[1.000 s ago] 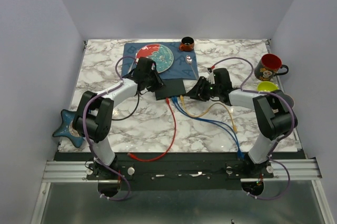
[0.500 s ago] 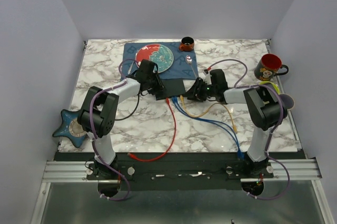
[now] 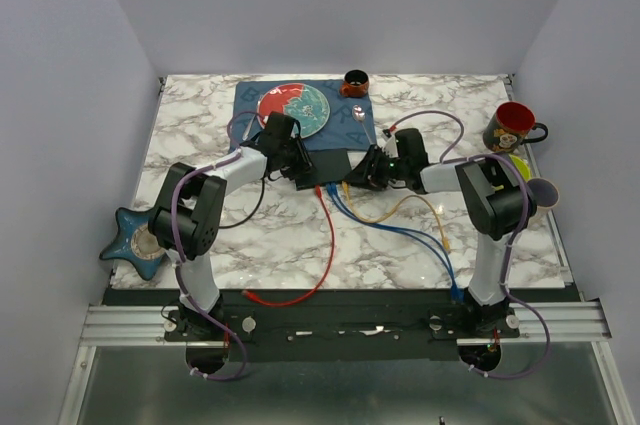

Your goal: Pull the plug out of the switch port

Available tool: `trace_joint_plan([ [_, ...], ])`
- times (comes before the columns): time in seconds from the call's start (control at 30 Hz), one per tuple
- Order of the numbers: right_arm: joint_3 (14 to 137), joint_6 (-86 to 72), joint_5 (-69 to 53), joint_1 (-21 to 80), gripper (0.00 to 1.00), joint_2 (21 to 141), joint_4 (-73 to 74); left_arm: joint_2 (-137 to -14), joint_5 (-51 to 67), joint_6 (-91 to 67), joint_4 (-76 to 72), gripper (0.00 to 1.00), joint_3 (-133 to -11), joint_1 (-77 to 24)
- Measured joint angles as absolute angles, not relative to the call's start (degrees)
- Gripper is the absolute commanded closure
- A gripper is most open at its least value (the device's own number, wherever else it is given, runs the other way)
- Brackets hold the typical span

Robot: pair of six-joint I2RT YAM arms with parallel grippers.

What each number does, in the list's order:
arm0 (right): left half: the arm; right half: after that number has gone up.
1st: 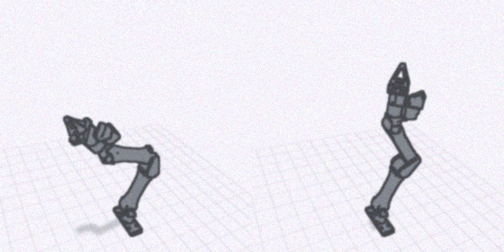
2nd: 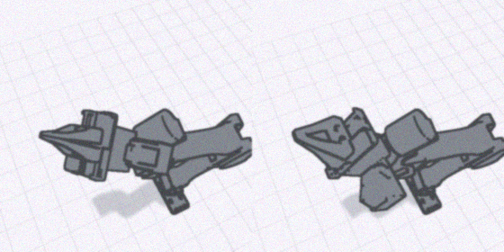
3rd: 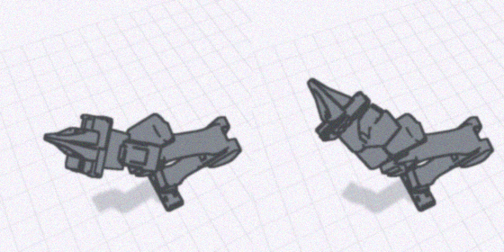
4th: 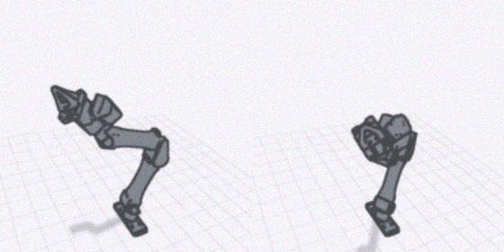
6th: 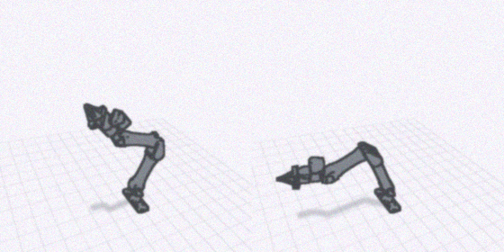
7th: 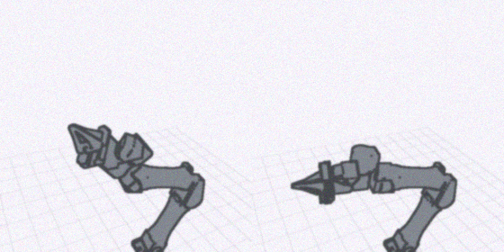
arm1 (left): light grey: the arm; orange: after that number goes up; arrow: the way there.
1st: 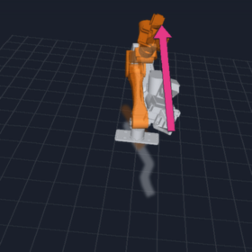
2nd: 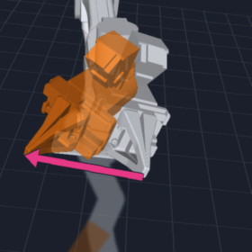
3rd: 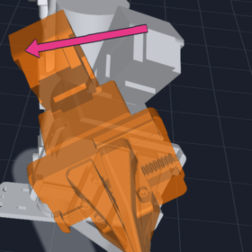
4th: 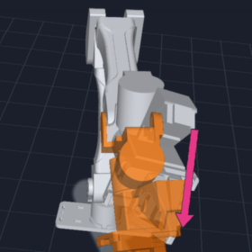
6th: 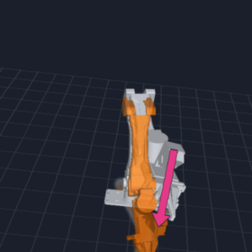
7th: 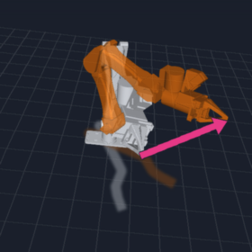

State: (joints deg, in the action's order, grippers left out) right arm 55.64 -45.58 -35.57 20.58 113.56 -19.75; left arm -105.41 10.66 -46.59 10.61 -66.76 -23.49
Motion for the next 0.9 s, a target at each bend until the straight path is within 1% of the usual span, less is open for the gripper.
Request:
trace_joint_plan([
  [0.33,57.2,-45.5,-36.7,20.8,0.58,115.0,-19.6,-105.6,11.4,-46.6,10.6,0.58,-66.9,-23.5],
  [0.7,59.1,-45.6,-36.9,22.6,0.59,116.3,-19.4,-105.6,11.7,-46.5,10.7,0.57,-66.9,-23.5],
  [0.83,59.0,-45.7,-37.0,22.6,0.64,116.3,-19.6,-105.6,11.9,-46.5,10.6,0.57,-66.9,-23.5],
  [0.9,58.9,-46.1,-37.0,22.6,0.66,116.4,-19.7,-105.6,12.1,-46.5,10.6,0.57,-66.9,-23.5],
])
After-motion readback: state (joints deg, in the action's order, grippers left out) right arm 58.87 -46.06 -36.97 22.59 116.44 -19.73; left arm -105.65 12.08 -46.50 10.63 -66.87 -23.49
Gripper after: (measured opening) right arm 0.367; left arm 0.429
